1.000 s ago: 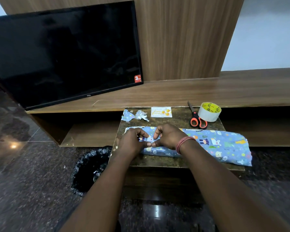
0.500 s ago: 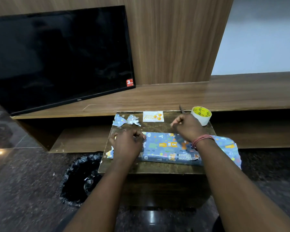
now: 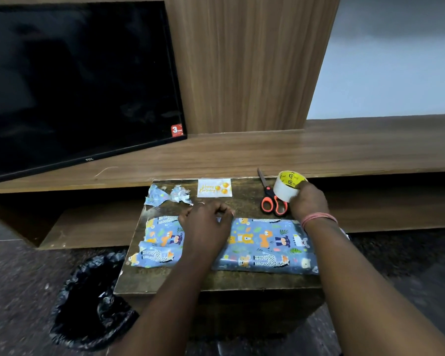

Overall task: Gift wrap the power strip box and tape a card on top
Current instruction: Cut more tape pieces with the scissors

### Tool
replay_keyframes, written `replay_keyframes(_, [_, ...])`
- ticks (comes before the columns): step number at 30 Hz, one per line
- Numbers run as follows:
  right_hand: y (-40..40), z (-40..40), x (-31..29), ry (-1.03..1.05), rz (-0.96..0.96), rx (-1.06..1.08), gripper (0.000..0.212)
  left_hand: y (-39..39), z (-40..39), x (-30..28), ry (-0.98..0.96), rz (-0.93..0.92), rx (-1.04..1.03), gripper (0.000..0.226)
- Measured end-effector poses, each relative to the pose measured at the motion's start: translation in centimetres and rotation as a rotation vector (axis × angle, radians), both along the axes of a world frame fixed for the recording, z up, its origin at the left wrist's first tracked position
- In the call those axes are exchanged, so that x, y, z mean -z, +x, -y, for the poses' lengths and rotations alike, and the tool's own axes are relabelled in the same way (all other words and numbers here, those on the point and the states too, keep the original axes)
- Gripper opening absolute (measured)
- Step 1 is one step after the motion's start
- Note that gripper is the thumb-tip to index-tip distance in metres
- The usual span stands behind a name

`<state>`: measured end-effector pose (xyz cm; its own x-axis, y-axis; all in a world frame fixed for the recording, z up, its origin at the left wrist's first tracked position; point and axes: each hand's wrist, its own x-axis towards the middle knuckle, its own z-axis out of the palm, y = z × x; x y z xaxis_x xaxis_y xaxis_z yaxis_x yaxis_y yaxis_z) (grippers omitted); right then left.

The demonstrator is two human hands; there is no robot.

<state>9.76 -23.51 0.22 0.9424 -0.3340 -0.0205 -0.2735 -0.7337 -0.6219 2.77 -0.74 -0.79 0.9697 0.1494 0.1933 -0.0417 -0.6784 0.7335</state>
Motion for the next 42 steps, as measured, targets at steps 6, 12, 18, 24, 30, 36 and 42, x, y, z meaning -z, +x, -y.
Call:
replay_keyframes(6, [0.1,-1.0,-1.5,0.208,0.055,0.052,0.031,-0.1,0.0,-0.2,-0.085,0.010,0.003,0.020])
replay_keyframes(12, [-1.5,-5.1,-4.2,0.401,0.018,-0.216,0.011,-0.8,0.3,-2.0,-0.489,-0.024,0.045,0.004])
replay_keyframes(18, [-3.9,-9.1,-5.1,0.580,-0.031,-0.340,0.017,-0.5,-0.8,-2.6,-1.074,-0.098,-0.086,0.040])
replay_keyframes(24, [-4.7,-11.7,-4.5,0.578,0.032,-0.354,0.027,-0.4,-2.3,-3.2,-1.563,-0.225,-0.099,0.035])
replay_keyframes(30, [-5.4,-13.9,-3.6,0.447,0.243,-0.200,0.011,0.1,-2.8,-2.5,-1.668,-0.133,-0.143,0.059])
replay_keyframes(36, [-5.1,-14.3,-4.3,0.695,0.152,-0.197,0.013,0.2,-3.2,-3.0,-1.696,-0.120,-0.108,0.087])
replay_keyframes(42, [-4.4,-12.3,-5.1,0.879,-0.124,-0.348,0.018,0.1,-4.3,-3.6,-1.635,-0.203,-0.109,0.080])
